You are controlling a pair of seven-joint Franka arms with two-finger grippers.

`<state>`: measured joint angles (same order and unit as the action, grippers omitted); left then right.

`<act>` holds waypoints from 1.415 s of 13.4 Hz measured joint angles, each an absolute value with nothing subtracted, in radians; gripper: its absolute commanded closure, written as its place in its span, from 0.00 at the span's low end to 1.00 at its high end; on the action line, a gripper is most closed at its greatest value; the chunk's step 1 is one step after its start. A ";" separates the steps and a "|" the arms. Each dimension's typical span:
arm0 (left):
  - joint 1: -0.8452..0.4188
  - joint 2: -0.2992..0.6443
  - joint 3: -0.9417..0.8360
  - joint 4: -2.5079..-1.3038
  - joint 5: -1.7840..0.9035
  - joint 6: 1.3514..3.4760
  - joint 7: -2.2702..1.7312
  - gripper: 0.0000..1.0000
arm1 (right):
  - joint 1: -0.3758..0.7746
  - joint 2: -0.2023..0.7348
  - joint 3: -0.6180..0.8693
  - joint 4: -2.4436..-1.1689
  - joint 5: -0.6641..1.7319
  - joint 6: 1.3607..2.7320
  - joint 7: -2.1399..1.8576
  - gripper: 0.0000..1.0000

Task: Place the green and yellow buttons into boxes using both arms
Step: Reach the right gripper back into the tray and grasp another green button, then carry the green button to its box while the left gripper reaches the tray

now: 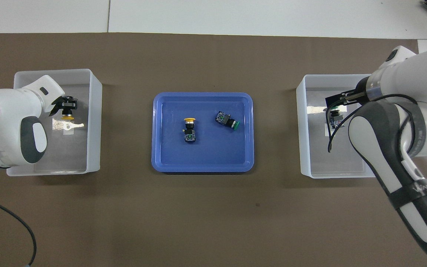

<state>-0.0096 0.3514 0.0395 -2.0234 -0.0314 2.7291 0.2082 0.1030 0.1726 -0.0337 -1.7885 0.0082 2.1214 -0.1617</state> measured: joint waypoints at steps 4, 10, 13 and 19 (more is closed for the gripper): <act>-0.009 0.338 0.040 -1.997 -0.031 2.730 0.208 0.00 | 0.186 0.188 0.066 -1.738 0.017 2.130 -0.128 0.00; -0.009 0.059 0.035 -1.986 -0.031 2.360 0.170 0.00 | 0.419 0.393 0.073 -1.740 0.016 2.385 -0.028 0.00; -0.009 -0.057 0.025 -1.986 -0.031 2.212 0.148 0.00 | 0.454 0.470 0.073 -1.739 0.012 2.477 -0.068 0.00; -0.010 -0.113 0.002 -1.940 -0.031 2.029 0.104 0.00 | 0.447 0.499 0.064 -1.751 -0.001 2.481 -0.212 0.00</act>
